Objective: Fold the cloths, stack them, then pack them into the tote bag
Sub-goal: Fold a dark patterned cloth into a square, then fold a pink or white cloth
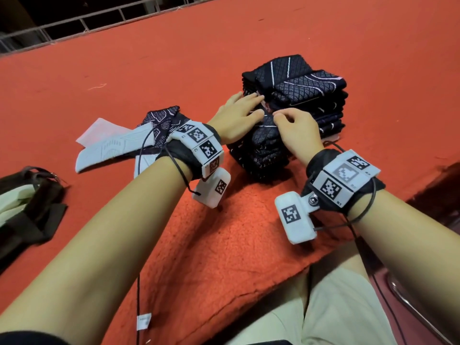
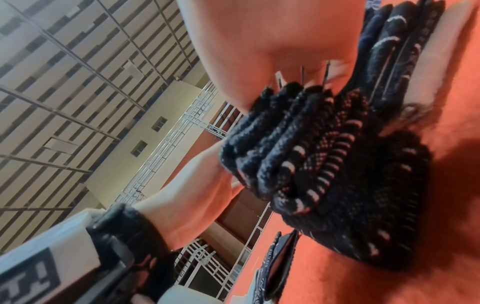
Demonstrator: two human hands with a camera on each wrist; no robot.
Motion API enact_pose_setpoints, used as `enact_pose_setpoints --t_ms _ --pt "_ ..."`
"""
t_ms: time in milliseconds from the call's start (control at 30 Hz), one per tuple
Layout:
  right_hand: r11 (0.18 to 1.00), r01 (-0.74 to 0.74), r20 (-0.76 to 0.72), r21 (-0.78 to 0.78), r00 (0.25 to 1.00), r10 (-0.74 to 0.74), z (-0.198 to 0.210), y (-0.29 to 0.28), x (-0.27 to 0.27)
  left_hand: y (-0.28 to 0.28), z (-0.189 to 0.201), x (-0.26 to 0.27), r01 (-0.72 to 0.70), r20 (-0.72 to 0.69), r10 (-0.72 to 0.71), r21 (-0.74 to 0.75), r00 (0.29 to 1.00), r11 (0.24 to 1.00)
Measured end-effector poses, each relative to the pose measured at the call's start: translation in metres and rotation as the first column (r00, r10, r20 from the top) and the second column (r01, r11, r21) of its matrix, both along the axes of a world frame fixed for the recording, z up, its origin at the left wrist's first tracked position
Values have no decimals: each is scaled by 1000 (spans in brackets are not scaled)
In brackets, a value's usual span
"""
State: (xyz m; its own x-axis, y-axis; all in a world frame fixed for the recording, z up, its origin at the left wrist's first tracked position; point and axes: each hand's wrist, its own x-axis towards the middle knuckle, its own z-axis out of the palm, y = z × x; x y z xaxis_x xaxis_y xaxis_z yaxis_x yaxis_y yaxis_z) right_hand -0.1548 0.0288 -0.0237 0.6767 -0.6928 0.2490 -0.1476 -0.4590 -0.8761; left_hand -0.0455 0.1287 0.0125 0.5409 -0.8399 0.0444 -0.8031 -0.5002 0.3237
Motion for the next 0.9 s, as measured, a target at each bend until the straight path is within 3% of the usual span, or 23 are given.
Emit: enact_pose_setpoints --t_ms 267,500,667,800,900 --pt "953 84 -19 -292 995 -93 27 13 -13 28 28 -3 38 62 -24 -234 998 972" --pt "895 -27 53 -445 997 57 45 59 -6 85 31 8 -72 6 78 -328 997 942" --pt "878 -165 -1 -449 983 184 39 101 22 136 23 21 -219 -24 224 -325 974 920" --pt "850 -299 -167 -434 954 250 27 126 50 175 8 36 -357 -140 330 -308 934 882" --pt "864 -375 -302 -335 912 278 14 137 72 198 -8 50 -447 -181 412 -243 893 861"
